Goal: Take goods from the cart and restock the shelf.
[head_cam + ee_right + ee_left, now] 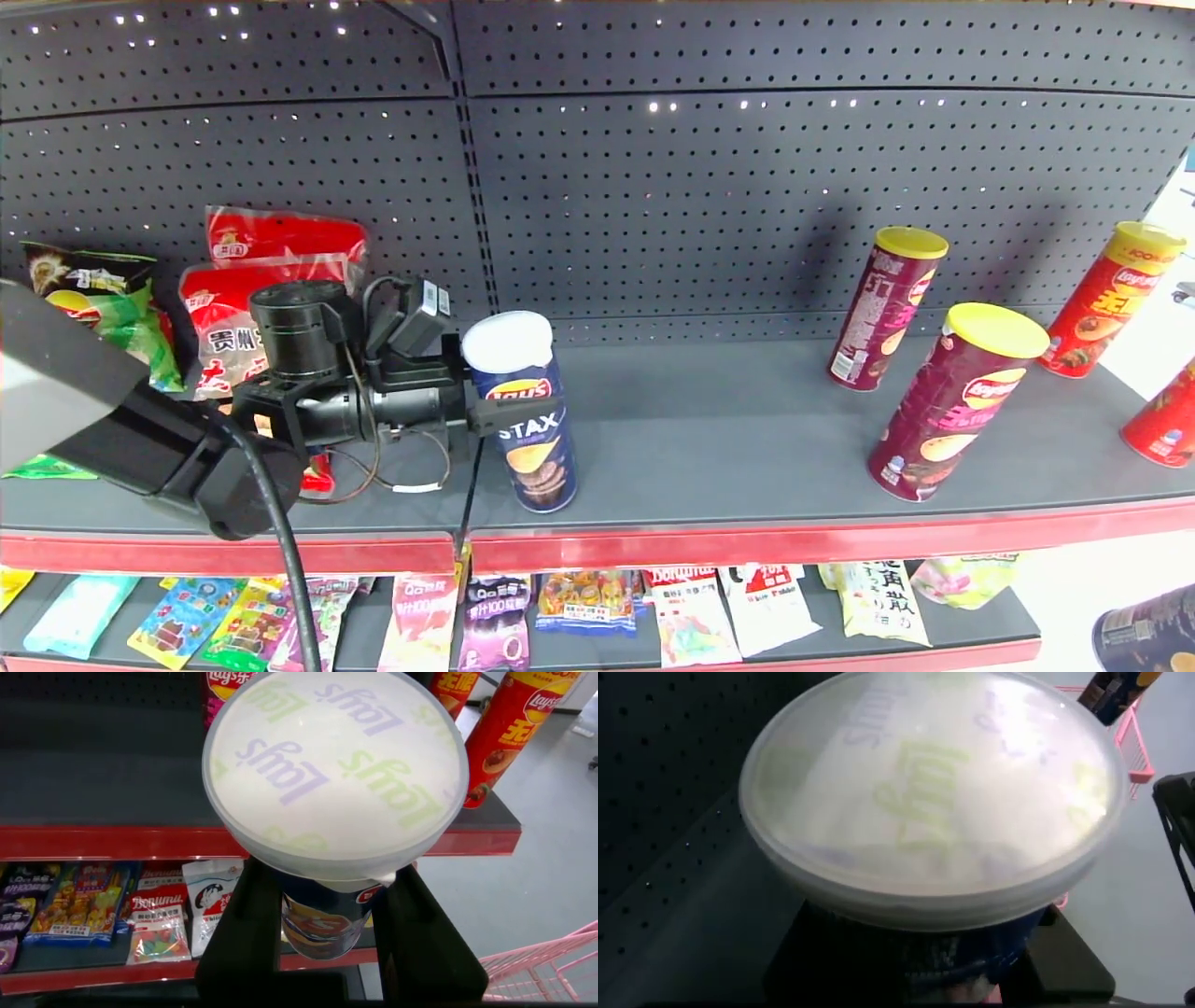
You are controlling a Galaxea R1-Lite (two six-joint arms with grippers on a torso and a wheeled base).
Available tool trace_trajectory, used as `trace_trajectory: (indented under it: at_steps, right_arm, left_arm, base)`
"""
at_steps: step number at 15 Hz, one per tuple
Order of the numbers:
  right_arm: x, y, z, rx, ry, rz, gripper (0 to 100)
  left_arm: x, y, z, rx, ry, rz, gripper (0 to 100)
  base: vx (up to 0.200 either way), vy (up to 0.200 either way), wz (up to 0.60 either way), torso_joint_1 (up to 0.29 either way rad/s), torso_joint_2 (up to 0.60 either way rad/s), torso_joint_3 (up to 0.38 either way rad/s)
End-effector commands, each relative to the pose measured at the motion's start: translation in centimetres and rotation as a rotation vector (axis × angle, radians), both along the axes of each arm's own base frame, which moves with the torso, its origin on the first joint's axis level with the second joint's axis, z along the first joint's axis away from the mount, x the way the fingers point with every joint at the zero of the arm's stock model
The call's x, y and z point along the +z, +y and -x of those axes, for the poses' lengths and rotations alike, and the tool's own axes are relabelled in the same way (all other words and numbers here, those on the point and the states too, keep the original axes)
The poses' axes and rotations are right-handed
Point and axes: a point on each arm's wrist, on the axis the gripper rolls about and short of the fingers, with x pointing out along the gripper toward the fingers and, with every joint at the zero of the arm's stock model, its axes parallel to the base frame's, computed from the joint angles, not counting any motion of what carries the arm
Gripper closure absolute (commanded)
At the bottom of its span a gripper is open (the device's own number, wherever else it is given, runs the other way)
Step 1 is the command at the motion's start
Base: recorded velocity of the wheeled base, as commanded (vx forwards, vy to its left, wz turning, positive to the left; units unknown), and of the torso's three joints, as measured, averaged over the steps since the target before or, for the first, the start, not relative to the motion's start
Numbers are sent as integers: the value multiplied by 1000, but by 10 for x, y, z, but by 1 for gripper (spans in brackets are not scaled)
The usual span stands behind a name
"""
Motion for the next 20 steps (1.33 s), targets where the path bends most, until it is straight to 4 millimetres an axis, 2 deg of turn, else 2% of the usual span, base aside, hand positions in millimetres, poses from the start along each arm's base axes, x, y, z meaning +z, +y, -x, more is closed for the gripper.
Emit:
trace_trajectory:
  at_steps: [1, 3, 12, 20]
  right_arm:
    - [-1, 0, 0, 1, 3, 1, 100]
    - [-1, 0, 0, 1, 6, 1, 100]
    - [-3, 0, -1, 1, 13, 0, 100]
    - [-6, 0, 1, 1, 33, 2, 100]
  left_arm:
    - [-8, 1, 3, 1, 31, -9, 100]
    - [-13, 4, 8, 4, 51, -16, 100]
    - [-13, 4, 6, -38, 46, -5, 100]
    - [-16, 2, 4, 2, 54, -14, 100]
  base:
    - [0, 0, 0, 0, 0, 0]
    - [0, 0, 0, 0, 0, 0]
    - [0, 0, 0, 0, 0, 0]
    - [0, 0, 0, 0, 0, 0]
